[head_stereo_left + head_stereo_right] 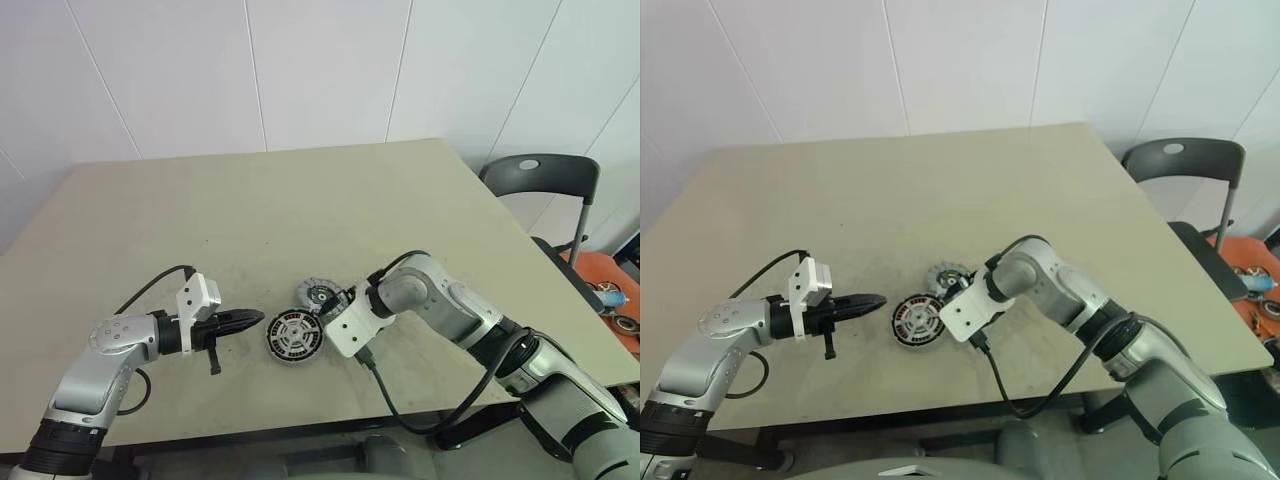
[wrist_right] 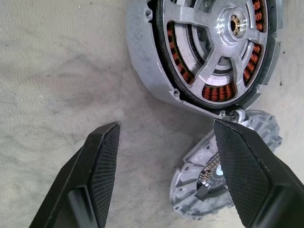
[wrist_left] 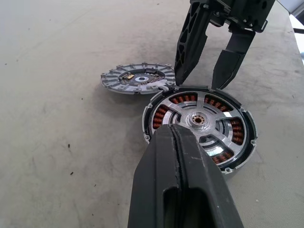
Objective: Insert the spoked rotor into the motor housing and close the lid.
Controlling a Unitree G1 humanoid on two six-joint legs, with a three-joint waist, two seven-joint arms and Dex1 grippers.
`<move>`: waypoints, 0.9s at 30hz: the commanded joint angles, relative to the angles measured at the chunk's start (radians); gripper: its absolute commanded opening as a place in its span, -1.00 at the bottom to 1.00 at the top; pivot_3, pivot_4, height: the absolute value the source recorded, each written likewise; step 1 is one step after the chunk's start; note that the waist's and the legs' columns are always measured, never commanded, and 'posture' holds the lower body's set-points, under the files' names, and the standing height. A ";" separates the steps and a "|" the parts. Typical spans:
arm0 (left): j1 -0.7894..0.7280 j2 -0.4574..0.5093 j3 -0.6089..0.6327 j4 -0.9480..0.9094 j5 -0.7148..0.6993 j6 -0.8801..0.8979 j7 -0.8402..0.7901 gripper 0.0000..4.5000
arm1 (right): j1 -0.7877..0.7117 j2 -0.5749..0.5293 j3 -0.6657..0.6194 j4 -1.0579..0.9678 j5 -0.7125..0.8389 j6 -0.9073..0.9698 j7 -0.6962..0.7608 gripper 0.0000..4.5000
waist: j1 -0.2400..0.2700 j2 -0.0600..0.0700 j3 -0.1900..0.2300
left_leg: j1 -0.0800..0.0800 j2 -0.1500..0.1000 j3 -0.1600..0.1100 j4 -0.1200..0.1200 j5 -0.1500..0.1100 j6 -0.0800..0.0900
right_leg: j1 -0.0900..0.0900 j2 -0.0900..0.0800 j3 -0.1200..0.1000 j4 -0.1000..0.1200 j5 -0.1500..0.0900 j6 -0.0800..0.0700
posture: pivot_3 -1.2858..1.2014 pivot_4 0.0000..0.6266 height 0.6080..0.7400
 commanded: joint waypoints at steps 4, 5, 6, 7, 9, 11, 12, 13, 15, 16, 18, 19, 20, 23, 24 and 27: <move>-0.009 0.008 0.019 0.003 -0.002 -0.009 -0.001 -1.00 | -0.045 0.027 -0.024 -0.046 -0.017 -0.059 -0.035 0.45 | 0.002 0.000 0.000 | 0.000 0.000 0.000 0.000 0.000 0.000 | 0.000 0.000 0.000 0.000 0.000 0.000 | 0.03 -1.00 1.00; -0.009 0.007 0.019 0.006 -0.001 -0.010 -0.001 -1.00 | -0.043 0.033 -0.021 -0.050 -0.016 -0.062 -0.037 0.45 | 0.003 0.000 0.000 | 0.000 0.000 0.000 0.000 0.000 0.000 | 0.000 0.000 0.000 0.000 0.000 0.000 | 0.03 -1.00 1.00; -0.010 0.007 0.018 0.009 0.000 -0.012 -0.001 -1.00 | -0.041 0.037 -0.020 -0.052 -0.015 -0.064 -0.038 0.45 | 0.004 0.000 0.000 | -0.001 0.000 0.000 0.000 0.000 0.000 | -0.001 0.000 0.000 -0.001 0.000 0.000 | 0.03 -1.00 1.00; -0.012 0.006 0.018 0.013 0.001 -0.014 -0.002 -1.00 | -0.040 0.042 -0.017 -0.052 -0.016 -0.073 -0.040 0.45 | 0.004 0.000 0.000 | -0.002 0.000 0.000 0.000 0.000 0.000 | -0.001 0.000 0.000 -0.001 0.000 0.000 | 0.03 -1.00 1.00; -0.014 0.005 0.018 0.022 0.003 -0.018 -0.002 -1.00 | -0.037 0.050 -0.015 -0.057 -0.017 -0.083 -0.041 0.45 | 0.004 0.000 0.000 | -0.003 0.000 0.000 0.000 0.000 0.000 | -0.002 0.000 0.000 -0.002 0.000 0.000 | 0.03 -1.00 1.00; -0.016 0.005 0.017 0.028 0.005 -0.021 -0.001 -1.00 | -0.033 0.051 -0.013 -0.055 -0.013 -0.086 -0.031 0.45 | 0.003 0.000 0.000 | -0.003 0.000 0.000 0.000 0.000 0.000 | -0.002 0.000 0.000 -0.002 0.000 0.000 | 0.03 -1.00 1.00; -0.017 0.005 0.017 0.030 0.005 -0.021 -0.001 -1.00 | -0.030 0.050 -0.012 -0.054 -0.011 -0.088 -0.026 0.45 | 0.003 0.000 0.000 | -0.003 0.000 0.000 0.000 0.000 0.000 | -0.003 0.000 0.000 -0.002 0.000 0.000 | 0.03 -1.00 1.00; -0.019 0.005 0.018 0.034 0.006 -0.023 -0.001 -1.00 | -0.024 0.050 -0.007 -0.051 -0.008 -0.088 -0.021 0.45 | 0.003 0.000 0.000 | -0.004 0.000 0.000 0.000 0.000 0.000 | -0.003 0.000 0.000 -0.002 0.000 0.000 | 0.03 -1.00 1.00; -0.021 0.005 0.017 0.038 0.007 -0.024 0.001 -1.00 | -0.012 0.050 0.002 -0.045 -0.010 -0.093 -0.015 0.45 | 0.004 0.000 0.000 | -0.004 0.000 0.000 0.000 0.000 0.000 | -0.004 0.000 0.000 -0.002 0.000 0.000 | 0.03 -1.00 1.00; -0.021 0.004 0.017 0.037 0.008 -0.025 0.003 -1.00 | -0.005 0.050 0.007 -0.044 -0.012 -0.092 -0.011 0.37 | 0.005 0.000 0.000 | -0.004 0.000 0.000 0.000 0.000 0.000 | -0.004 0.000 0.000 -0.002 0.000 0.000 | 0.03 -1.00 1.00; -0.022 0.003 0.016 0.038 0.009 -0.024 0.005 -1.00 | 0.002 0.051 0.011 -0.041 -0.014 -0.091 -0.003 0.19 | 0.004 0.000 0.000 | -0.004 0.000 0.000 0.000 0.000 0.000 | -0.003 0.000 0.000 -0.002 0.000 0.000 | 0.03 -1.00 1.00; -0.021 0.002 0.015 0.034 0.008 -0.023 0.008 -1.00 | 0.005 0.050 0.011 -0.041 -0.013 -0.089 0.001 0.05 | 0.005 0.000 0.000 | -0.004 0.000 0.000 0.000 0.000 0.000 | -0.004 0.000 0.000 -0.002 0.000 0.000 | 0.03 -1.00 1.00; -0.021 0.002 0.015 0.030 0.008 -0.020 0.010 -1.00 | 0.007 0.048 0.011 -0.038 -0.013 -0.090 0.003 -0.09 | 0.003 0.000 0.000 | -0.004 0.000 0.000 0.000 0.000 0.000 | -0.003 0.000 0.000 -0.002 0.000 0.000 | 0.03 -1.00 1.00; -0.020 0.003 0.015 0.006 0.002 -0.004 0.022 -1.00 | 0.011 0.040 0.004 -0.035 -0.015 -0.091 0.005 -0.42 | 0.000 0.001 0.000 | -0.002 0.000 0.000 0.000 0.000 0.000 | -0.002 0.000 0.000 -0.001 0.000 0.000 | 0.03 -1.00 1.00; -0.021 0.003 0.014 0.004 0.002 -0.001 0.024 -1.00 | 0.010 0.039 0.002 -0.032 -0.016 -0.092 0.004 -0.49 | 0.001 0.001 0.000 | -0.001 0.000 0.000 0.000 0.000 0.000 | -0.001 0.000 0.000 0.000 0.000 0.000 | 0.03 -1.00 1.00; -0.026 0.003 0.012 -0.008 -0.002 0.011 0.032 -1.00 | 0.011 0.041 -0.009 -0.034 -0.017 -0.086 0.000 -0.61 | 0.004 0.001 0.000 | 0.002 0.000 0.000 0.000 0.000 0.000 | 0.002 0.000 0.000 0.000 0.000 0.000 | 0.03 -1.00 1.00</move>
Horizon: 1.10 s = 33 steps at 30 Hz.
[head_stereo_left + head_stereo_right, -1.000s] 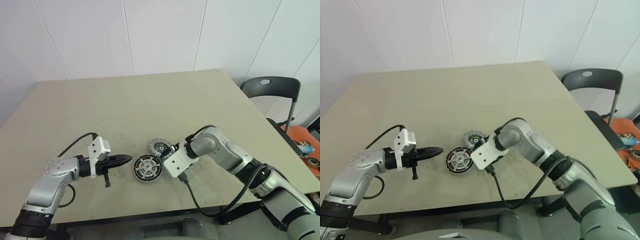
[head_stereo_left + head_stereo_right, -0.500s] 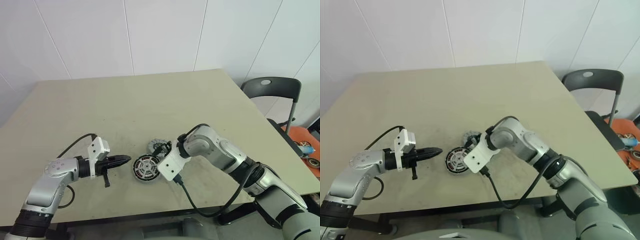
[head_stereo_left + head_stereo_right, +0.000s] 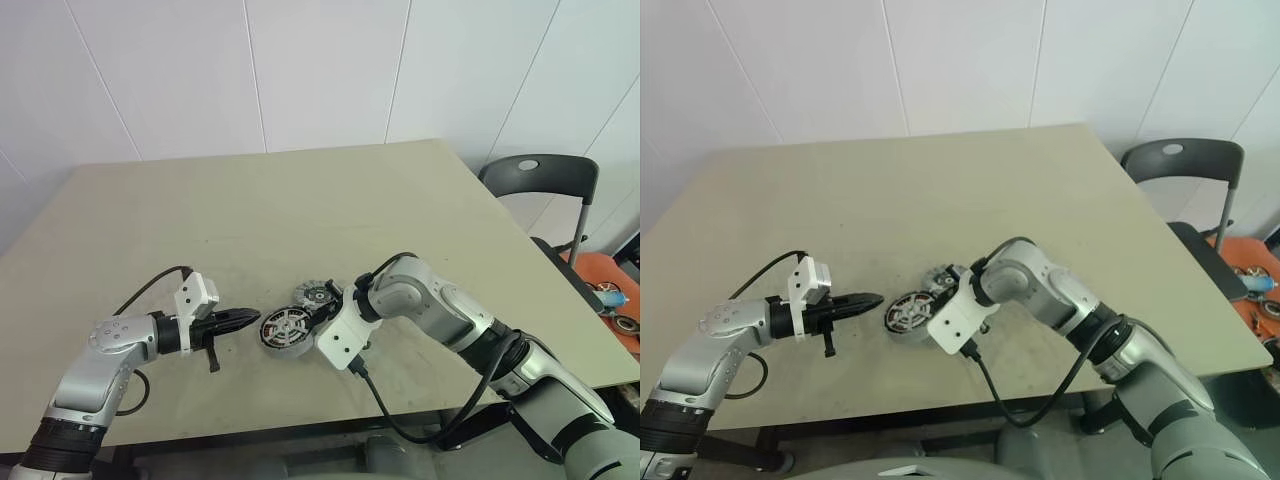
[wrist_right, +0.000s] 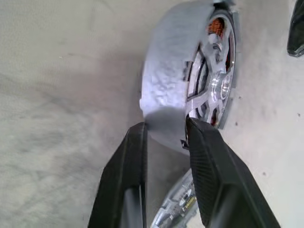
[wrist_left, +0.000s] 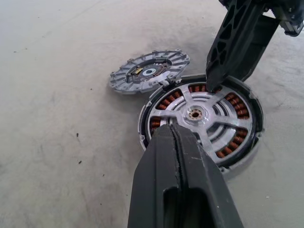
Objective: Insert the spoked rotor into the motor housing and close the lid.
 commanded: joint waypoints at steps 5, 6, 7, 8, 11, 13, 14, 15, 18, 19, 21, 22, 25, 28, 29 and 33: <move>-0.026 0.002 0.010 -0.052 -0.008 0.020 0.017 -1.00 | 0.010 -0.003 0.004 -0.001 0.006 0.033 0.032 -0.61 | 0.001 0.000 0.000 | 0.001 0.000 0.000 0.000 0.000 0.000 | 0.001 0.000 0.000 0.000 0.000 0.000 | 0.03 -1.00 1.00; -0.028 0.002 0.010 -0.054 -0.008 0.023 0.018 -1.00 | 0.015 -0.004 0.005 -0.002 0.009 0.039 0.036 -0.61 | 0.001 0.000 0.000 | 0.001 0.000 0.000 0.000 0.000 0.000 | 0.001 0.000 0.000 0.000 0.000 0.000 | 0.03 -1.00 1.00; -0.029 0.002 0.011 -0.054 -0.008 0.024 0.018 -1.00 | 0.019 -0.007 0.007 0.000 0.008 0.042 0.038 -0.61 | 0.001 0.000 0.000 | 0.001 0.000 0.000 0.000 0.000 0.000 | 0.001 0.000 0.000 0.000 0.000 0.000 | 0.03 -1.00 1.00; -0.030 0.002 0.011 -0.054 -0.008 0.025 0.019 -1.00 | 0.021 -0.009 0.008 0.001 0.006 0.043 0.038 -0.61 | 0.001 0.000 0.000 | 0.001 0.000 0.000 0.000 0.000 0.000 | 0.001 0.000 0.000 0.000 0.000 0.000 | 0.03 -1.00 1.00; -0.032 0.002 0.011 -0.051 -0.007 0.026 0.021 -1.00 | 0.023 -0.001 -0.001 0.014 0.017 0.057 0.028 -0.61 | 0.001 0.000 0.000 | 0.001 0.000 0.000 0.000 0.000 0.000 | 0.001 0.000 0.000 0.000 0.000 0.000 | 0.03 -1.00 1.00; -0.033 0.002 0.010 -0.049 -0.005 0.025 0.021 -1.00 | 0.010 0.005 -0.011 0.036 0.018 0.067 0.020 -0.61 | 0.001 0.000 0.000 | 0.001 0.000 0.000 0.000 0.000 0.000 | 0.001 0.000 0.000 0.000 0.000 0.000 | 0.03 -1.00 1.00; -0.035 0.001 0.009 -0.048 -0.005 0.026 0.023 -1.00 | -0.002 0.004 -0.016 0.056 0.012 0.067 0.013 -0.61 | 0.001 0.000 0.000 | 0.001 0.000 0.000 0.000 0.000 0.000 | 0.001 0.000 0.000 0.000 0.000 0.000 | 0.03 -1.00 1.00; -0.035 0.000 0.008 -0.049 -0.005 0.026 0.024 -1.00 | -0.017 0.002 -0.022 0.079 -0.001 0.068 -0.001 -0.61 | 0.001 0.000 0.000 | 0.001 0.000 0.000 0.000 0.000 0.000 | 0.001 0.000 0.000 0.000 0.000 0.000 | 0.03 -1.00 1.00; -0.040 -0.003 0.005 -0.046 -0.005 0.026 0.025 -1.00 | -0.054 -0.013 -0.029 0.153 -0.052 0.066 -0.047 -0.61 | -0.002 0.000 0.000 | 0.003 0.000 0.000 0.000 0.000 0.000 | 0.002 0.000 0.000 0.000 0.000 -0.001 | 0.03 -1.00 1.00; -0.040 -0.003 0.005 -0.043 -0.005 0.025 0.025 -1.00 | -0.059 -0.022 -0.027 0.170 -0.063 0.065 -0.053 -0.61 | -0.002 0.000 0.000 | 0.004 0.000 0.001 0.000 0.000 0.000 | 0.003 0.000 0.000 0.000 0.000 -0.003 | 0.03 -1.00 1.00; -0.040 -0.005 0.005 -0.036 -0.003 0.019 0.023 -1.00 | -0.064 -0.045 -0.024 0.200 -0.086 0.066 -0.053 -0.61 | -0.001 0.000 0.000 | 0.006 0.000 0.001 0.000 0.000 -0.001 | 0.005 0.000 0.000 0.000 -0.001 -0.004 | 0.03 -1.00 1.00; -0.040 -0.005 0.006 -0.033 -0.001 0.016 0.022 -1.00 | -0.064 -0.058 -0.021 0.210 -0.096 0.063 -0.050 -0.61 | -0.001 0.001 0.000 | 0.007 0.000 0.001 0.000 0.000 -0.001 | 0.006 0.000 0.000 0.000 -0.001 -0.004 | 0.03 -1.00 1.00; -0.038 -0.007 0.009 -0.024 0.001 0.009 0.018 -1.00 | -0.047 -0.092 -0.020 0.209 -0.096 0.070 -0.023 -0.61 | 0.005 0.001 0.000 | 0.007 0.000 0.000 0.000 0.001 -0.001 | 0.008 0.000 0.000 0.000 -0.001 -0.004 | 0.03 -1.00 1.00; -0.040 -0.009 0.008 -0.009 0.006 0.000 0.014 -1.00 | -0.011 -0.100 -0.032 0.153 -0.034 0.117 0.036 -0.61 | 0.013 0.001 0.000 | 0.008 -0.001 -0.001 0.001 0.000 -0.001 | 0.011 0.000 0.000 -0.002 -0.001 -0.004 | 0.03 -1.00 1.00; -0.041 -0.009 0.008 -0.004 0.006 -0.003 0.013 -1.00 | 0.004 -0.097 -0.036 0.122 -0.004 0.143 0.066 -0.61 | 0.018 0.001 0.000 | 0.008 -0.001 -0.001 0.001 0.000 0.000 | 0.012 0.000 0.000 -0.003 -0.001 -0.004 | 0.03 -1.00 1.00; -0.046 -0.013 0.004 0.009 0.011 -0.014 0.008 -1.00 | 0.052 -0.074 -0.058 -0.007 0.130 0.273 0.172 -0.61 | 0.029 0.001 0.000 | 0.008 -0.001 -0.002 0.000 -0.001 0.001 | 0.011 -0.001 -0.001 -0.004 -0.002 -0.003 | 0.03 -1.00 1.00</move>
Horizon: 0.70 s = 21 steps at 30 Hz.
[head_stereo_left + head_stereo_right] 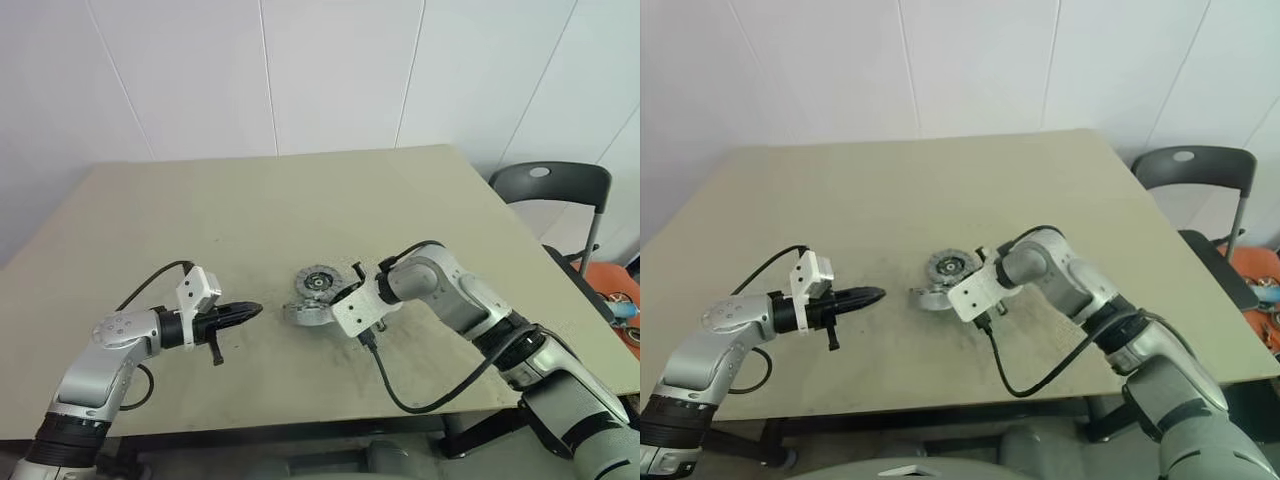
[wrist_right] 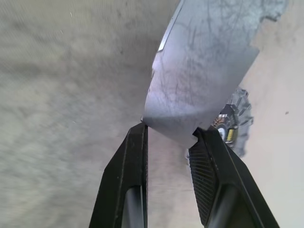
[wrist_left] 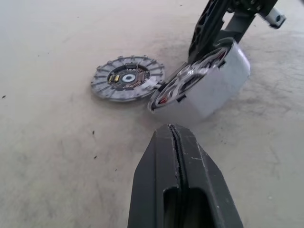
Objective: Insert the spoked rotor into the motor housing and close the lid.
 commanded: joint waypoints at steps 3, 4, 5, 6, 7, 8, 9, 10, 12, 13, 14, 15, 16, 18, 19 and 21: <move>-0.022 -0.001 0.006 0.007 0.011 -0.034 -0.011 -1.00 | 0.026 0.026 0.022 -0.067 0.078 0.094 0.103 -0.61 | -0.003 0.000 0.000 | -0.002 0.000 0.000 -0.001 -0.001 0.001 | -0.004 0.000 0.000 0.000 0.000 0.003 | 0.03 -1.00 1.00; -0.022 -0.001 0.006 0.008 0.013 -0.036 -0.011 -1.00 | 0.019 0.047 0.021 -0.064 0.085 0.093 0.090 -0.61 | -0.003 -0.001 -0.001 | -0.003 0.000 0.001 -0.002 -0.001 0.001 | -0.005 0.000 0.000 0.000 0.000 0.003 | 0.03 -1.00 1.00; -0.022 -0.002 0.007 0.009 0.014 -0.038 -0.012 -1.00 | 0.014 0.074 0.018 -0.062 0.098 0.101 0.079 -0.61 | -0.005 -0.001 0.000 | -0.005 0.000 0.001 -0.003 -0.001 0.001 | -0.007 0.000 0.000 0.000 0.000 0.004 | 0.03 -1.00 1.00; -0.022 -0.002 0.008 0.010 0.016 -0.039 -0.012 -1.00 | 0.010 0.095 0.018 -0.060 0.107 0.110 0.074 -0.61 | -0.009 -0.001 0.000 | -0.009 0.000 0.001 -0.003 0.000 0.000 | -0.011 0.000 0.000 0.000 0.001 0.004 | 0.03 -1.00 1.00; -0.022 -0.002 0.009 0.012 0.018 -0.040 -0.012 -1.00 | 0.003 0.109 0.024 -0.053 0.105 0.105 0.069 -0.61 | -0.014 -0.001 0.000 | -0.011 0.000 0.001 -0.002 0.001 -0.003 | -0.015 0.000 0.000 0.001 0.001 0.004 | 0.03 -1.00 1.00; -0.023 -0.002 0.010 0.014 0.020 -0.041 -0.013 -1.00 | -0.003 0.120 0.030 -0.045 0.100 0.103 0.065 -0.61 | -0.019 -0.001 0.000 | -0.012 0.000 0.001 -0.002 0.002 -0.005 | -0.015 0.000 0.000 0.002 0.001 0.004 | 0.03 -1.00 1.00; -0.023 -0.002 0.012 0.014 0.021 -0.042 -0.013 -1.00 | -0.008 0.131 0.035 -0.035 0.095 0.101 0.059 -0.61 | -0.022 -0.001 0.000 | -0.012 0.001 0.001 -0.002 0.002 -0.005 | -0.016 0.000 0.000 0.002 0.001 0.004 | 0.03 -1.00 1.00; -0.023 -0.001 0.012 0.012 0.021 -0.041 -0.012 -1.00 | -0.014 0.144 0.039 -0.024 0.093 0.104 0.054 -0.61 | -0.024 -0.001 0.000 | -0.013 0.000 0.001 -0.002 0.002 -0.005 | -0.016 0.000 0.000 0.002 0.001 0.004 | 0.03 -1.00 1.00; -0.022 0.000 0.014 0.007 0.021 -0.038 -0.009 -1.00 | -0.025 0.169 0.044 0.000 0.088 0.110 0.043 -0.61 | -0.027 -0.001 0.000 | -0.013 0.000 0.001 -0.002 0.002 -0.004 | -0.016 0.000 0.000 0.001 0.001 0.004 | 0.03 -1.00 1.00; -0.020 0.000 0.015 0.003 0.021 -0.036 -0.006 -1.00 | -0.032 0.178 0.046 0.014 0.085 0.109 0.037 -0.61 | -0.029 -0.001 0.000 | -0.013 0.000 0.001 -0.002 0.002 -0.004 | -0.016 0.000 0.000 0.001 0.001 0.004 | 0.03 -1.00 1.00; -0.019 0.000 0.017 -0.001 0.020 -0.035 -0.004 -1.00 | -0.037 0.183 0.047 0.025 0.083 0.107 0.034 -0.61 | -0.032 -0.001 0.000 | -0.013 0.000 0.001 -0.002 0.002 -0.003 | -0.016 0.000 0.000 0.002 0.001 0.004 | 0.03 -1.00 1.00; -0.016 0.001 0.019 -0.005 0.019 -0.033 -0.002 -1.00 | -0.041 0.184 0.048 0.033 0.081 0.104 0.032 -0.61 | -0.032 -0.001 0.000 | -0.012 0.000 0.001 -0.002 0.001 -0.003 | -0.016 0.000 0.000 0.002 0.001 0.004 | 0.03 -1.00 1.00; -0.012 0.003 0.021 -0.010 0.017 -0.031 0.000 -1.00 | -0.044 0.184 0.048 0.038 0.080 0.102 0.033 -0.61 | -0.032 0.000 0.000 | -0.012 0.001 0.001 -0.002 0.001 -0.002 | -0.016 0.000 0.000 0.003 0.001 0.003 | 0.03 -1.00 1.00; -0.008 0.005 0.024 -0.016 0.015 -0.027 0.002 -1.00 | -0.045 0.178 0.047 0.041 0.081 0.099 0.039 -0.61 | -0.031 0.000 0.000 | -0.012 0.001 0.001 -0.002 0.001 -0.002 | -0.016 0.000 0.000 0.003 0.001 0.003 | 0.03 -1.00 1.00; -0.006 0.006 0.025 -0.019 0.014 -0.025 0.003 -1.00 | -0.044 0.175 0.043 0.040 0.087 0.101 0.045 -0.61 | -0.031 0.000 0.000 | -0.012 0.001 0.001 -0.002 0.001 -0.002 | -0.016 0.000 0.000 0.003 0.002 0.003 | 0.03 -1.00 1.00; -0.004 0.007 0.026 -0.030 0.007 -0.015 0.004 -1.00 | -0.044 0.165 0.031 0.037 0.106 0.115 0.063 -0.61 | -0.029 0.000 0.000 | -0.012 0.001 0.001 -0.002 0.001 -0.002 | -0.016 0.000 0.000 0.003 0.002 0.002 | 0.03 -1.00 1.00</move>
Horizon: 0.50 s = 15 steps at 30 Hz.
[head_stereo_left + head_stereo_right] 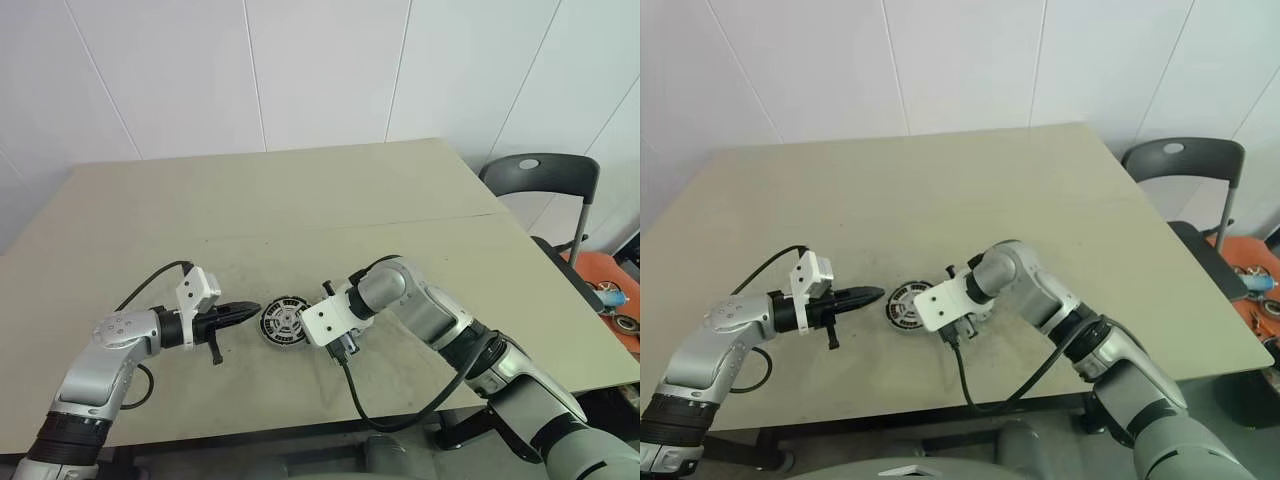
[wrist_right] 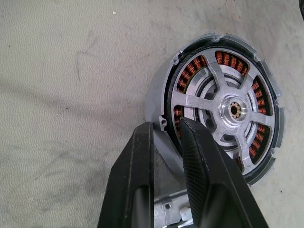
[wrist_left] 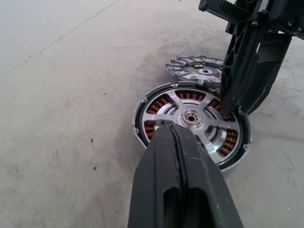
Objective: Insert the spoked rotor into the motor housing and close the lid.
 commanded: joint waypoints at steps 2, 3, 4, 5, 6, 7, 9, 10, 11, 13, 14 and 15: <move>-0.003 0.010 0.028 -0.057 -0.030 0.023 0.002 -1.00 | -0.031 -0.023 -0.045 -0.010 0.046 0.033 0.026 -0.61 | 0.002 0.000 0.000 | 0.000 0.000 0.000 0.000 0.000 0.000 | 0.000 0.000 0.000 0.000 0.000 0.000 | 0.03 -1.00 1.00; -0.004 0.010 0.029 -0.060 -0.034 0.028 0.002 -1.00 | -0.031 -0.027 -0.055 -0.020 0.062 0.047 0.034 -0.53 | 0.003 0.000 0.000 | 0.000 0.000 0.000 0.000 0.000 0.000 | 0.000 0.000 0.000 0.000 0.000 0.000 | 0.03 -1.00 1.00; -0.004 0.010 0.030 -0.063 -0.036 0.031 0.001 -1.00 | -0.031 -0.030 -0.061 -0.029 0.073 0.059 0.039 -0.44 | 0.004 0.000 0.000 | 0.000 0.000 0.000 0.000 0.000 0.000 | 0.000 0.000 0.000 0.000 0.000 0.000 | 0.03 -1.00 1.00; -0.003 0.011 0.031 -0.063 -0.036 0.032 0.001 -1.00 | -0.029 -0.035 -0.064 -0.040 0.084 0.069 0.048 -0.35 | 0.004 0.000 0.000 | -0.001 0.000 0.000 0.000 0.000 0.000 | 0.000 0.000 0.000 -0.001 0.000 0.000 | 0.03 -1.00 1.00; -0.004 0.012 0.030 -0.060 -0.034 0.030 0.001 -1.00 | -0.027 -0.040 -0.071 -0.049 0.095 0.081 0.051 -0.21 | 0.004 0.000 0.000 | -0.001 0.000 0.000 0.000 0.000 0.000 | 0.000 0.000 0.000 -0.001 0.000 0.000 | 0.03 -1.00 1.00; -0.007 0.013 0.028 -0.056 -0.033 0.029 0.000 -1.00 | -0.024 -0.045 -0.080 -0.053 0.107 0.094 0.053 -0.05 | 0.003 0.000 0.000 | -0.001 0.000 0.000 0.000 0.000 0.000 | 0.000 0.000 0.000 -0.001 0.000 0.000 | 0.03 -1.00 1.00; -0.010 0.014 0.026 -0.051 -0.032 0.027 -0.002 -1.00 | -0.022 -0.051 -0.091 -0.059 0.122 0.116 0.054 0.24 | 0.002 0.000 0.000 | -0.002 0.000 0.000 0.000 0.000 0.000 | -0.001 0.000 0.000 -0.002 0.000 0.000 | 0.03 -1.00 1.00; -0.014 0.015 0.024 -0.048 -0.032 0.027 -0.006 -1.00 | -0.021 -0.047 -0.109 -0.068 0.151 0.154 0.058 0.37 | 0.001 0.000 0.000 | -0.002 0.000 0.000 0.000 0.000 0.000 | -0.002 0.000 0.000 -0.002 0.000 0.000 | 0.03 -1.00 1.00; -0.017 0.015 0.022 -0.044 -0.031 0.027 -0.009 -1.00 | -0.021 -0.040 -0.126 -0.075 0.175 0.188 0.058 0.52 | 0.002 0.000 0.000 | -0.003 0.000 0.000 0.000 0.000 0.000 | -0.002 0.000 0.000 -0.001 0.000 0.000 | 0.03 -1.00 1.00; -0.025 0.014 0.018 -0.038 -0.030 0.026 -0.013 -1.00 | -0.024 -0.023 -0.166 -0.094 0.234 0.275 0.055 0.65 | 0.003 0.000 0.000 | -0.004 0.000 0.000 0.000 0.000 -0.001 | -0.003 0.000 0.000 -0.001 0.000 0.000 | 0.03 -1.00 1.00; -0.030 0.013 0.016 -0.034 -0.029 0.026 -0.016 -1.00 | -0.021 0.004 -0.210 -0.105 0.289 0.363 0.033 0.65 | 0.004 0.000 0.000 | -0.004 0.000 0.000 0.000 0.001 -0.001 | -0.004 0.000 0.000 -0.001 0.000 0.000 | 0.03 -1.00 1.00; -0.034 0.011 0.013 -0.032 -0.028 0.027 -0.018 -1.00 | -0.016 0.040 -0.265 -0.118 0.354 0.477 0.002 0.65 | 0.004 0.000 0.000 | -0.005 0.000 0.000 0.000 0.001 -0.001 | -0.004 0.000 0.000 -0.001 0.000 0.000 | 0.03 -1.00 1.00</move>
